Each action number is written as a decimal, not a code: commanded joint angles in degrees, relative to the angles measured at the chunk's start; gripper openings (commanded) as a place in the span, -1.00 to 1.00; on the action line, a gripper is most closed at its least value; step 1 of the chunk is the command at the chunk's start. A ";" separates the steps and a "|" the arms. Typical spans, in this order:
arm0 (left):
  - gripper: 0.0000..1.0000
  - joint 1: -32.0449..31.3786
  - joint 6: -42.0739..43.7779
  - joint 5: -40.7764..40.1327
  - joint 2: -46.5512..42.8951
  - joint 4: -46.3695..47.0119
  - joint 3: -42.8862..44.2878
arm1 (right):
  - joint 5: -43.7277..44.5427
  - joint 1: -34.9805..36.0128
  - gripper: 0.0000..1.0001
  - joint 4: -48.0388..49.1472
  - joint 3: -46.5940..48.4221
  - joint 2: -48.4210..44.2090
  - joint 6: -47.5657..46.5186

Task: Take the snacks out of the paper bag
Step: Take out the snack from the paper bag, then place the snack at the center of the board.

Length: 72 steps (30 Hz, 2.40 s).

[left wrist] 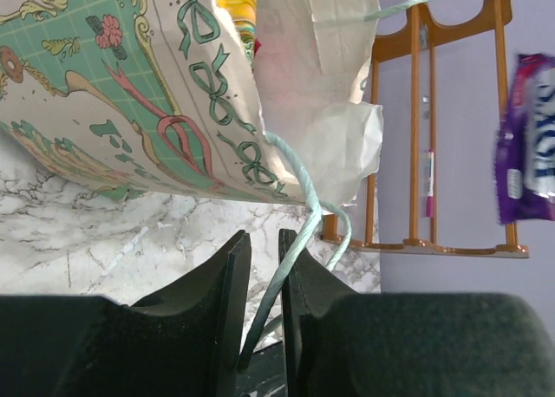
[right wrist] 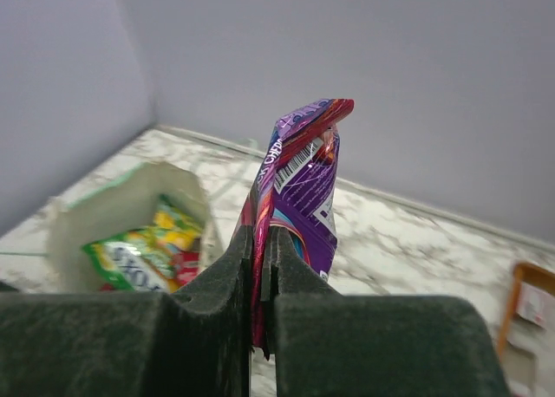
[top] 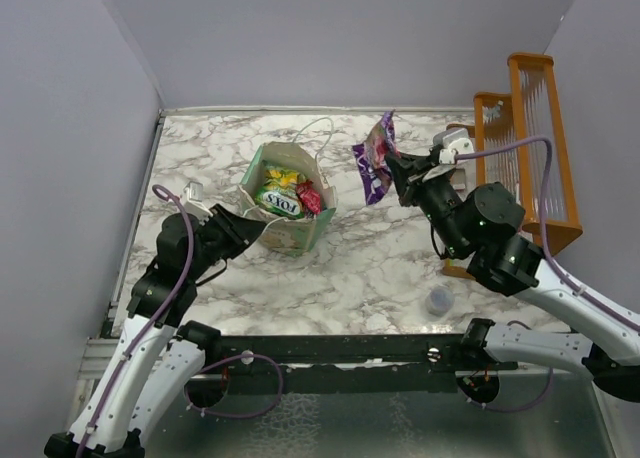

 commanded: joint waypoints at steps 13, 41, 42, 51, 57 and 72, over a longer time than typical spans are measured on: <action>-0.29 -0.11 -5.57 2.57 1.05 4.38 4.40 | 14.22 -17.96 -0.97 1.96 -0.99 24.89 8.50; -0.26 -0.13 -18.93 2.59 -2.96 25.87 -8.23 | 20.77 -33.15 -0.90 -2.22 28.98 67.37 -14.56; -0.27 -0.09 -19.08 2.71 -2.87 26.60 -8.26 | 22.01 -33.10 -0.88 -1.08 30.50 69.54 -16.70; -0.46 -0.15 -18.59 0.75 -4.27 27.07 -7.61 | -0.98 -30.82 -0.07 -16.77 43.44 75.56 -5.51; -0.48 -0.08 -18.18 0.63 -3.52 26.37 -6.34 | -20.90 -30.80 0.47 -19.23 35.49 63.89 6.12; -0.71 -0.07 -22.68 0.07 -3.73 36.68 -11.04 | -20.52 -30.87 0.68 -10.60 4.80 32.37 6.85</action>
